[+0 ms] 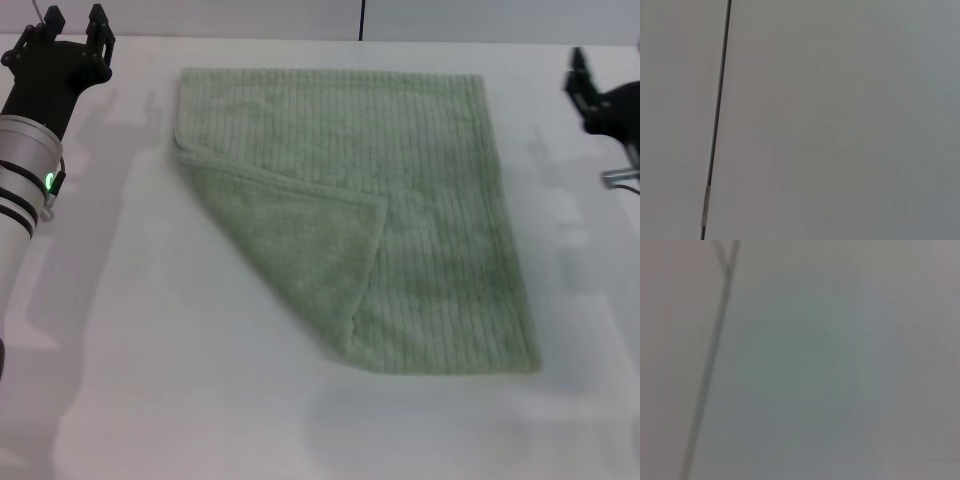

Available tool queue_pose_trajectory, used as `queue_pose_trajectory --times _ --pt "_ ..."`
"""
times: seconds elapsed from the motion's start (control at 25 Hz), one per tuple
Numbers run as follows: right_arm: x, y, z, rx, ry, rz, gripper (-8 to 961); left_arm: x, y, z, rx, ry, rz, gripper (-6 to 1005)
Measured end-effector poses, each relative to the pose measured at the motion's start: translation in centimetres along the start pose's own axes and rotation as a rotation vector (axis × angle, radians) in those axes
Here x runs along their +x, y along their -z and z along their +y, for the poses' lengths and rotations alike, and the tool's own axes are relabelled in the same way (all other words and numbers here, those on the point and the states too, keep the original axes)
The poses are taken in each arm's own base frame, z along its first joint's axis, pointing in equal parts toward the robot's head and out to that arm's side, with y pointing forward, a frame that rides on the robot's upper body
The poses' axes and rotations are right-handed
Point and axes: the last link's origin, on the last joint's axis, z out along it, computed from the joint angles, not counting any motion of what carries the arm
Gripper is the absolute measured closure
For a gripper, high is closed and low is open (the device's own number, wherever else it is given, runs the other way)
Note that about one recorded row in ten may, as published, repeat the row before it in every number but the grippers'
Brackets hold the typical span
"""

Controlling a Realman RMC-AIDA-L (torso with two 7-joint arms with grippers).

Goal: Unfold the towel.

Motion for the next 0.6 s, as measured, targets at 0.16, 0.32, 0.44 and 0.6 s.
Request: queue_pose_trajectory --times 0.16,0.32,0.44,0.6 --pt "0.5 0.9 -1.6 0.078 -0.013 -0.008 213 0.0 0.1 -0.1 0.002 0.000 0.001 503" --pt "1.4 1.9 -3.9 0.191 -0.009 -0.006 213 0.0 0.2 -0.2 0.004 0.000 0.008 503" --pt "1.8 2.5 -5.6 0.278 0.000 -0.010 214 0.1 0.2 -0.2 0.004 0.000 0.010 504" --pt "1.9 2.6 -5.9 0.286 0.012 -0.007 215 0.1 0.2 -0.2 0.005 0.000 0.010 498"
